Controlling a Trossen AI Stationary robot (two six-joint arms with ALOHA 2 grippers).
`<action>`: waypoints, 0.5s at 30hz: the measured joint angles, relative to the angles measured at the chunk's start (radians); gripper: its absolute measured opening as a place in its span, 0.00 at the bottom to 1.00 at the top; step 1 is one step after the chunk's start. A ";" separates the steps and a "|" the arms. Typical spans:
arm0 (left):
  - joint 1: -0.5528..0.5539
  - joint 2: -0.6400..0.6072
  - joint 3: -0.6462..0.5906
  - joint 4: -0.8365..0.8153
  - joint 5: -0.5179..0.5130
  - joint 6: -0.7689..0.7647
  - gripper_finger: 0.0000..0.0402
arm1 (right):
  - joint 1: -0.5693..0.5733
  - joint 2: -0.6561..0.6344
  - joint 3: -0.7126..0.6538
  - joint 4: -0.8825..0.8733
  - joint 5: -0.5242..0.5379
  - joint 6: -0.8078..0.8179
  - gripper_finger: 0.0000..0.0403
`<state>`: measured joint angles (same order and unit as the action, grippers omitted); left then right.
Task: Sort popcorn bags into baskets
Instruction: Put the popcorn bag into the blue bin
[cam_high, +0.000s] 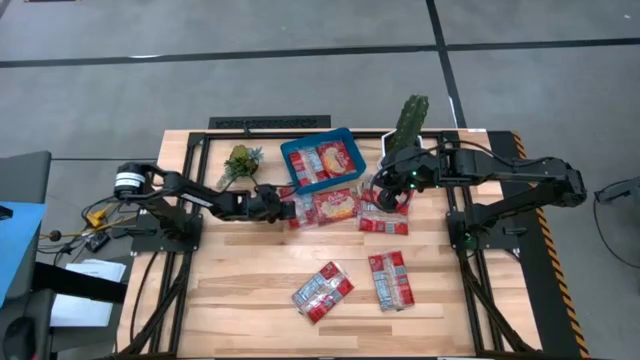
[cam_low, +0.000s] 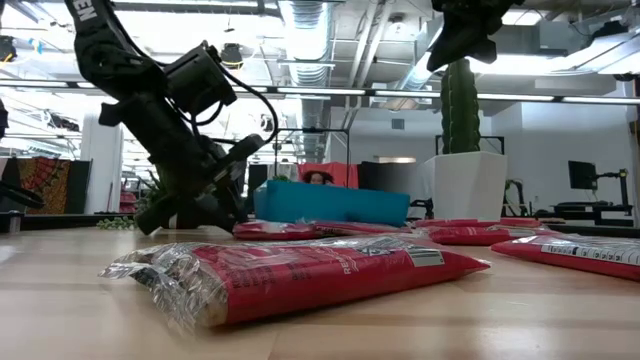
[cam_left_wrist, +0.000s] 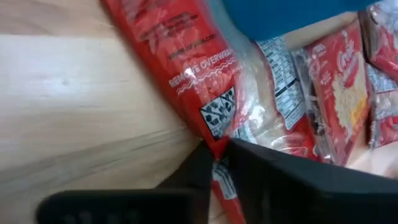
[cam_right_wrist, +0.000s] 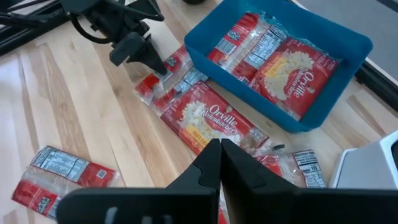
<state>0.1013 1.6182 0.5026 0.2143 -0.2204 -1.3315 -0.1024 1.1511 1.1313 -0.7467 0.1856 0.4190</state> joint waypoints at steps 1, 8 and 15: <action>0.000 0.001 0.000 0.005 0.000 -0.018 0.04 | 0.000 0.000 0.000 0.001 0.000 0.000 0.09; -0.044 -0.045 0.007 -0.007 0.108 -0.076 0.01 | 0.000 0.000 0.000 0.003 0.000 -0.008 0.07; -0.149 -0.178 0.032 -0.100 0.093 -0.200 0.00 | 0.000 0.000 0.000 0.037 0.008 -0.015 0.05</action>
<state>-0.0474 1.4406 0.5351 0.1146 -0.1277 -1.5311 -0.1024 1.1507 1.1313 -0.7101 0.1932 0.4044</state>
